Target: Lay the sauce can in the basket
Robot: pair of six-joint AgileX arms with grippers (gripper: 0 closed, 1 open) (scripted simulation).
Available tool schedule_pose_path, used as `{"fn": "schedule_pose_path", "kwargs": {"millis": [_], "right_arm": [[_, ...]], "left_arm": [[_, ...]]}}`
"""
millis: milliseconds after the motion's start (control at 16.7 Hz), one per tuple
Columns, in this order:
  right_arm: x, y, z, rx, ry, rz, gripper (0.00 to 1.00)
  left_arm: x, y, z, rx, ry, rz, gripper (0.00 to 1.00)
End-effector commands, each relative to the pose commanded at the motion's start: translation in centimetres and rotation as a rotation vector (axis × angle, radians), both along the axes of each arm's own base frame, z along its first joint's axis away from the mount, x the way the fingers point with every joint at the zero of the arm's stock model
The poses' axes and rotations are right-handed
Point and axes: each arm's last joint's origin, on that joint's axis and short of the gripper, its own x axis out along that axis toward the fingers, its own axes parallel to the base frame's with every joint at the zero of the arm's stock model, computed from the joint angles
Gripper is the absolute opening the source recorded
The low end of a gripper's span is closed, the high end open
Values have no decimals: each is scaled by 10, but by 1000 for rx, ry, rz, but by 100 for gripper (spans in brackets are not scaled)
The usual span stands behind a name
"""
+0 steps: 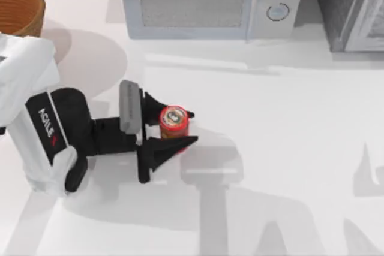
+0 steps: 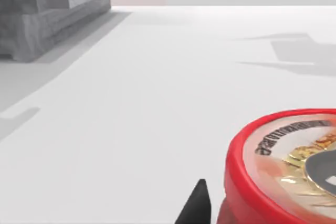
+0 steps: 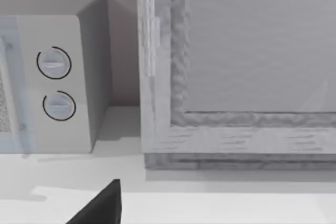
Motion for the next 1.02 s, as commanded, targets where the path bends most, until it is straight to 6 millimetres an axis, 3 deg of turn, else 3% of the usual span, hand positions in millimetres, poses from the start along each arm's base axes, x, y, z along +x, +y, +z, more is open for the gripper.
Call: {"fn": "schedule_pose_path", "kwargs": {"millis": [240,480,600,780,1020], "right_arm": [[0,0,0,0,0,0,100],[0,0,0,0,0,0,100],[0,0,0,0,0,0,100],[0,0,0,0,0,0,100],[0,0,0,0,0,0,100]], "left_arm": [[32,15,36,-1,-60,-6,0],[72,58,94,2,-125,31,0],[87,93,125,6,-141,79,0],[100,163,163,13,-120,201,0],[92,264,199,10,-53,415,0]]}}
